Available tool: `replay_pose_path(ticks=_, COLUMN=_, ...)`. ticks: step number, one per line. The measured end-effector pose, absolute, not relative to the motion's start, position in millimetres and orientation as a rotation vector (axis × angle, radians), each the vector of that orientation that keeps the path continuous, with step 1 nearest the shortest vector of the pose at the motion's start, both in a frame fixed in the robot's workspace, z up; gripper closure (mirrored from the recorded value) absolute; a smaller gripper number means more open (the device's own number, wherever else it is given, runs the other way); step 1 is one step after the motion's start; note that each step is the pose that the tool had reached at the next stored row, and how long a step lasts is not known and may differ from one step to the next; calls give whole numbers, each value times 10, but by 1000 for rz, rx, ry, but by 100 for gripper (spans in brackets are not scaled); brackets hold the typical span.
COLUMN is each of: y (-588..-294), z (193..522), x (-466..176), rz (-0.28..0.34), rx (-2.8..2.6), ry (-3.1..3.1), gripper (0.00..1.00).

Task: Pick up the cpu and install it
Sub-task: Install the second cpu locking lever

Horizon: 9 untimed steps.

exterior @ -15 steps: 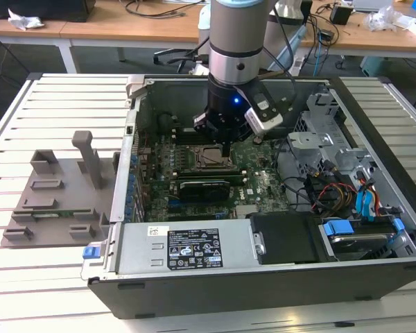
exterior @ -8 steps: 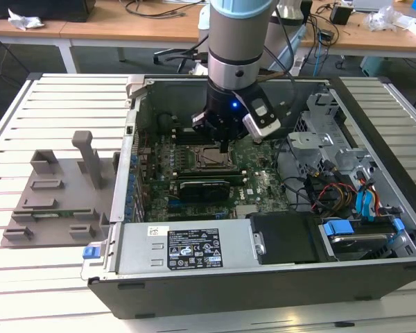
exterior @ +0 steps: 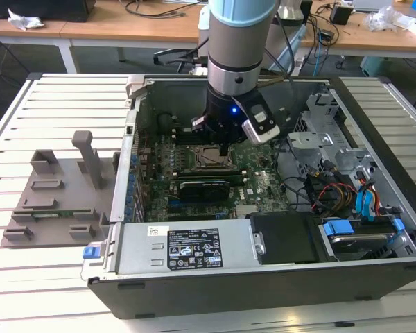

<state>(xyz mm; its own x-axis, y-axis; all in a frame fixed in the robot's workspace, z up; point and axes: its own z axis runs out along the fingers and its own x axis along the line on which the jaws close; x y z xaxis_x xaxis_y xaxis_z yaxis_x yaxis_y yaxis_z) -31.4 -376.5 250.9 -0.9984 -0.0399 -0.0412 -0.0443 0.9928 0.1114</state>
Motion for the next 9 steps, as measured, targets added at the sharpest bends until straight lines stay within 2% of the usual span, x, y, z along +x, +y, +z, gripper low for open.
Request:
replay_pose_path(ticks=3, y=-3830, z=2491, x=-387, rz=210, rx=-65, ry=3094, gripper=89)
replay_pose_path(ticks=9, y=-3863, z=2412, x=-435, rz=213, rx=-65, ry=3094, gripper=89)
